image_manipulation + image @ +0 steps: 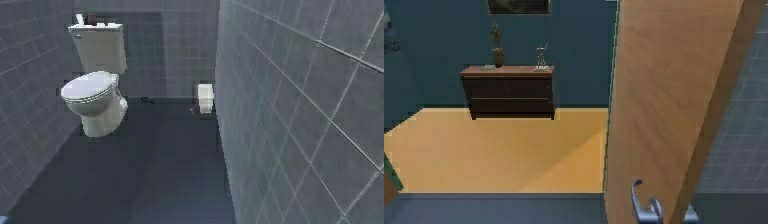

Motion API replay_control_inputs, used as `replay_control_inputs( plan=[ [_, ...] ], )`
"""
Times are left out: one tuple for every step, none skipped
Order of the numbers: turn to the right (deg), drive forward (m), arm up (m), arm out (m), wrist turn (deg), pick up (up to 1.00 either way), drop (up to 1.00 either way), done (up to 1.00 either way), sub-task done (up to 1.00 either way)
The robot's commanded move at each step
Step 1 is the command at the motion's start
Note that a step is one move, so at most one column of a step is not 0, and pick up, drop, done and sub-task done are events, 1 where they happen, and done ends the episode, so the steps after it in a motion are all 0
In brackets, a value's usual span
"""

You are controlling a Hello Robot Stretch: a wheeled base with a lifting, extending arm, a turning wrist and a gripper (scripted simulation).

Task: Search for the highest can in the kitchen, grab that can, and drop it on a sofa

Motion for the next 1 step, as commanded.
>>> replay_control_inputs(
  plan=[
    [-45.0,0.0,0.0,0.0,0.0,0.0,0.0,0.0,0.0]
  ],
)
